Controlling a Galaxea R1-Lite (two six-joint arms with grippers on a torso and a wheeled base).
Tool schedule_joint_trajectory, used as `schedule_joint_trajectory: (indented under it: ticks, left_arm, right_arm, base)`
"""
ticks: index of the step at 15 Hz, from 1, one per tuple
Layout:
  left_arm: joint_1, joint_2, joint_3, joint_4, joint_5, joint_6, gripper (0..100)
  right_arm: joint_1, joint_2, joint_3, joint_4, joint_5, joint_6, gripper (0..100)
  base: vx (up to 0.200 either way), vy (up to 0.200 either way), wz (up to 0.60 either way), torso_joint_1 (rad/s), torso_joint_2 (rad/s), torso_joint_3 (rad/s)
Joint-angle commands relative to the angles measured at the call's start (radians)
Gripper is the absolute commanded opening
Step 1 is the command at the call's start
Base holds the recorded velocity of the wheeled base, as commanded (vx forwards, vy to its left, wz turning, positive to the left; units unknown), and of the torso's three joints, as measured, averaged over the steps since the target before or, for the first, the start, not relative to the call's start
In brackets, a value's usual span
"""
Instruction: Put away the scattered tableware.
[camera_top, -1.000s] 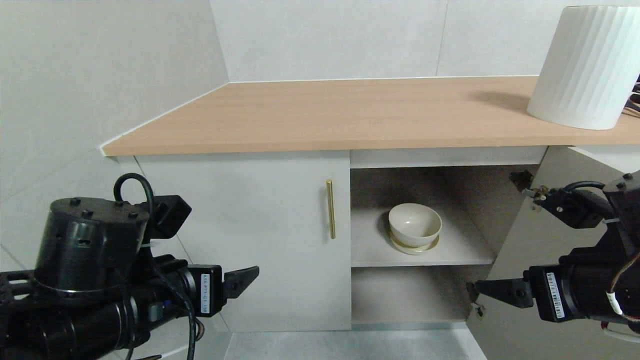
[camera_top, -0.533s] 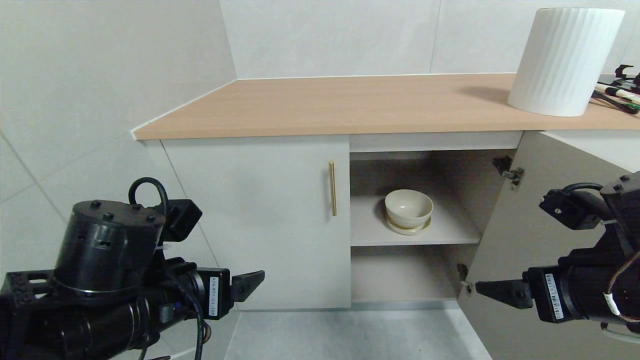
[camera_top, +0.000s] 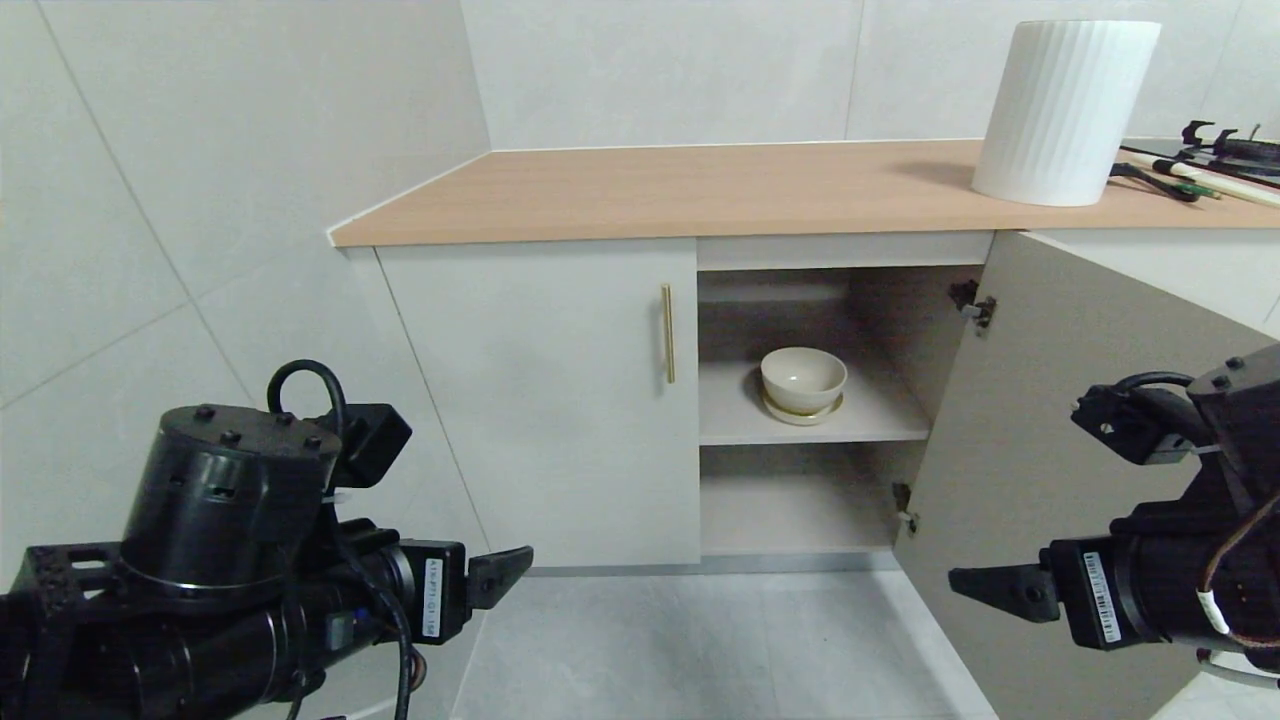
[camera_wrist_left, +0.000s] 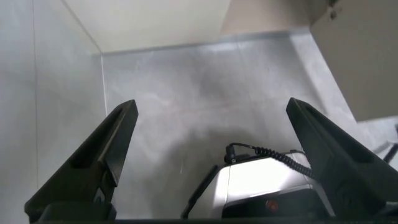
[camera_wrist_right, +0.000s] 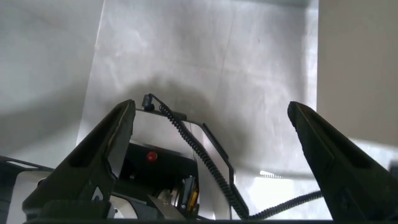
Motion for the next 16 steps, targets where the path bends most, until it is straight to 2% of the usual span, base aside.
schedule_joint_trajectory:
  ticks: [1,14,16]
  left_arm:
    - [0.000,0.004,0.002,-0.001,0.000,0.000,100]
    - [0.000,0.002,0.003,-0.001,-0.001,0.001,100]
    - [0.000,0.002,0.003,-0.001,-0.001,0.001,100]
  right_arm:
    - [0.000,0.005,0.000,0.000,0.000,0.000,100]
    - [0.011,0.001,-0.002,0.015,0.002,0.000,100]
    - [0.011,-0.002,-0.006,0.042,0.000,0.000,100]
  base:
    - [0.000,0.000,0.00,0.000,0.00,0.000]
    - [0.000,0.000,0.00,0.000,0.00,0.000]
    - [0.000,-0.200,0.00,0.002,0.00,-0.002]
